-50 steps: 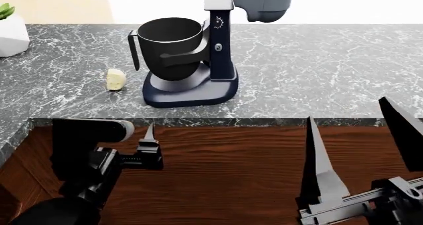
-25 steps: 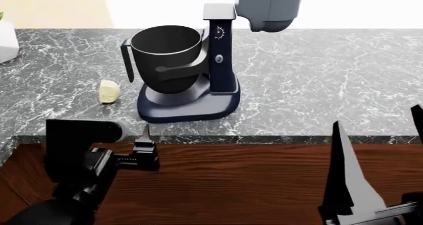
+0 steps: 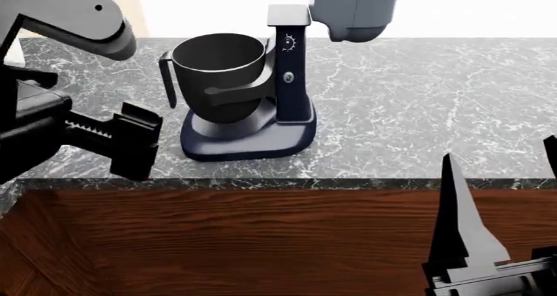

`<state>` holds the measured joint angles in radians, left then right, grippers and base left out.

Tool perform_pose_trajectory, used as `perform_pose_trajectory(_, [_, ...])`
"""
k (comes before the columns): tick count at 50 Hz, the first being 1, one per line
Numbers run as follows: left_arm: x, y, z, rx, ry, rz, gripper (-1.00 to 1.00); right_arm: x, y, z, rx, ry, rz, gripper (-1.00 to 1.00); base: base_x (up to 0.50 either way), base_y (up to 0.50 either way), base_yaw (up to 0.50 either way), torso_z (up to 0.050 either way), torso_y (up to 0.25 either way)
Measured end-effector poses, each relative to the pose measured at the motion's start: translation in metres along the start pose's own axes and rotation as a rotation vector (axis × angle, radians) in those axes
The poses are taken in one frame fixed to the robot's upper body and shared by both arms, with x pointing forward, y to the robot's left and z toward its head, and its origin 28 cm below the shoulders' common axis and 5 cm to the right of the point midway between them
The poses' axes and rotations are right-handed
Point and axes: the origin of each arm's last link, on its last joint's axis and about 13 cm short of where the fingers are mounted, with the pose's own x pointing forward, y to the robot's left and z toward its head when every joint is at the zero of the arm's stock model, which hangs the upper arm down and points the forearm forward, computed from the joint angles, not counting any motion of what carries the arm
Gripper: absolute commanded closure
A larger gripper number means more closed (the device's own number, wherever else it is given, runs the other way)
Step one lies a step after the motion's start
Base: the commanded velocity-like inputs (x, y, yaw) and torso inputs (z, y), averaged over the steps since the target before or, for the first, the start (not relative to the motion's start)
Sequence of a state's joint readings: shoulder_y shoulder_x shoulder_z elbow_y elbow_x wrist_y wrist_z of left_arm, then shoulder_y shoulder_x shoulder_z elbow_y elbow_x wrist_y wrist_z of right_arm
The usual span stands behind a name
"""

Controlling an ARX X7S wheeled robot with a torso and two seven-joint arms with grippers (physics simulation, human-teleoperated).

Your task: Place the cheese in the stand mixer bowl.

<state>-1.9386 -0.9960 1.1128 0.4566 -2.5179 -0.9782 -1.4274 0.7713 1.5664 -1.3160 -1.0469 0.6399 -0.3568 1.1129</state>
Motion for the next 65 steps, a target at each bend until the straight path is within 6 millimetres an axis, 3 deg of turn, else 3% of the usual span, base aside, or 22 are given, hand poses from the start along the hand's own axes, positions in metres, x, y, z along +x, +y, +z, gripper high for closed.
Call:
perform_pose_trajectory(12, [-0.018,0.037,0.018,-0.157,0.144,0.162,-1.00,0.002,0.003,-0.002,0.001,0.013,-0.005,-1.00,0.00,0.00,0.00,0.000,0.000])
perform_pose_trajectory(22, [-0.023,0.054,0.024,-0.227,0.179,0.221,-1.00,0.009,0.023,0.000,0.117,-0.032,0.011,-1.00,0.50,0.00,0.00,0.000,0.000])
perform_pose_trajectory(28, [-0.024,0.063,0.023,-0.263,0.198,0.236,-1.00,0.006,0.025,0.002,0.101,-0.006,0.037,-1.00,0.50,0.00,0.00,0.000,0.000])
perform_pose_trajectory(40, [-0.025,0.091,0.009,-0.457,0.254,0.095,-1.00,0.004,0.020,0.006,0.040,0.023,0.033,-1.00,0.50,0.00,0.00,0.000,0.001])
perform_pose_trajectory(46, [-0.024,0.101,0.000,-0.502,0.271,0.081,-1.00,0.003,0.018,0.007,0.023,0.024,0.030,-1.00,0.00,0.00,0.00,0.000,0.002])
perform_pose_trajectory(56, [-0.020,0.110,-0.017,-0.579,0.282,0.065,-1.00,0.003,0.018,0.007,0.014,0.022,0.032,-1.00,0.00,0.00,0.00,0.000,0.000])
perform_pose_trajectory(65, [-0.006,0.114,-0.042,-0.689,0.269,-0.002,-1.00,0.002,0.018,0.006,0.014,0.027,0.033,-1.00,0.00,0.00,0.00,0.000,0.000])
